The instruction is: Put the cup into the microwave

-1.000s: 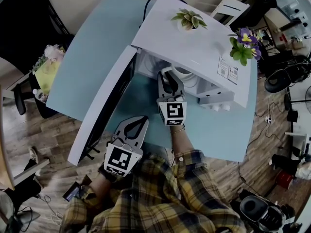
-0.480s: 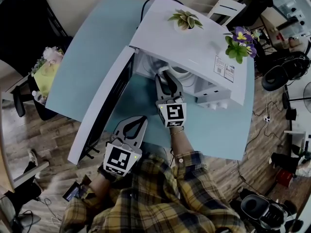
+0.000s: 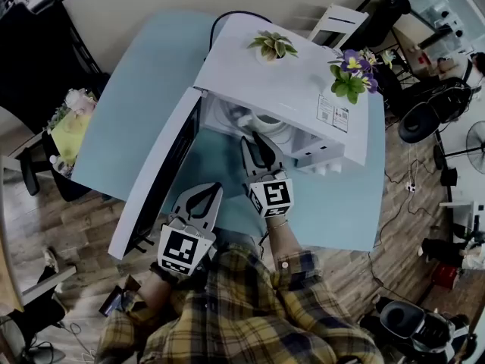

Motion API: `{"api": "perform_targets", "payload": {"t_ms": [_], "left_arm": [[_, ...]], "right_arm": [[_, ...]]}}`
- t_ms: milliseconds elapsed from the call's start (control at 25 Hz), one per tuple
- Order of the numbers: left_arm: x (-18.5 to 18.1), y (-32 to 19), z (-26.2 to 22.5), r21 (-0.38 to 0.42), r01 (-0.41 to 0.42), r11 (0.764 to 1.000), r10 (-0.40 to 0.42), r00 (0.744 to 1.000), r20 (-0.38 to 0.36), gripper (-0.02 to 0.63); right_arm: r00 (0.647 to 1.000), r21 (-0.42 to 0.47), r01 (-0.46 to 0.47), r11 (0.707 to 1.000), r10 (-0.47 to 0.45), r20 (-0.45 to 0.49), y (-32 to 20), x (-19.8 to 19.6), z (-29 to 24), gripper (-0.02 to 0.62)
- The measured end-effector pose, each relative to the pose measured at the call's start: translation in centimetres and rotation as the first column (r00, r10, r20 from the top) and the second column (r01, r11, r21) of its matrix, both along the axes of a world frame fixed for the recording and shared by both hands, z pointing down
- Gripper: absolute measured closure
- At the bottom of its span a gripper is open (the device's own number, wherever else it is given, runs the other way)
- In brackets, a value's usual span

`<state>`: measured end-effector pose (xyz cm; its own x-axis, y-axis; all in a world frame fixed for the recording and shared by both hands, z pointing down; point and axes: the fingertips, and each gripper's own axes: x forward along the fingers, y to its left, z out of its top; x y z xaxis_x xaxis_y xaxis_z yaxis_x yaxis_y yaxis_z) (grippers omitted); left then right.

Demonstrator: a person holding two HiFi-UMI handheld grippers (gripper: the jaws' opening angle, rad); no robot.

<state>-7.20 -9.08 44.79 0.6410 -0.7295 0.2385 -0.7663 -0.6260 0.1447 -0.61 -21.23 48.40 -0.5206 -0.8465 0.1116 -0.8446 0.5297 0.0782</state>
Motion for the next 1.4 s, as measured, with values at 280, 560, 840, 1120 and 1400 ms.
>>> {"api": "perform_targets", "payload": {"t_ms": [280,560,840,1120,1400], "left_arm": [[0.1,-1.3,-1.9,0.024,0.026,0.999,-0.026,1.0,-0.014,0.614],[0.6,-2.0,-3.7,0.03,0.086,0.996,-0.085,0.996,-0.031,0.614],[0.4,-2.5,-5.4,0.03,0.149,0.988,-0.147,0.988,-0.049,0.614],[0.8,-2.8,-7.8,0.08,0.172,0.982,-0.169,0.985,-0.041,0.614],[2.4,-2.9,-10.1,0.146,0.146,0.978,-0.143,0.989,-0.029,0.614]], "right_arm": [[0.995,-0.02,-0.004,1.0,0.006,0.095,2.5,2.7,-3.6,0.512],[0.992,-0.088,0.026,0.996,-0.015,0.124,5.8,5.7,-6.4,0.512],[0.987,-0.121,0.111,0.986,-0.095,0.131,7.8,6.5,-9.2,0.512],[0.977,-0.11,0.186,0.976,-0.171,0.128,8.5,6.8,-11.2,0.515],[0.97,-0.098,0.205,0.974,-0.189,0.152,8.4,7.5,-12.5,0.567]]}}
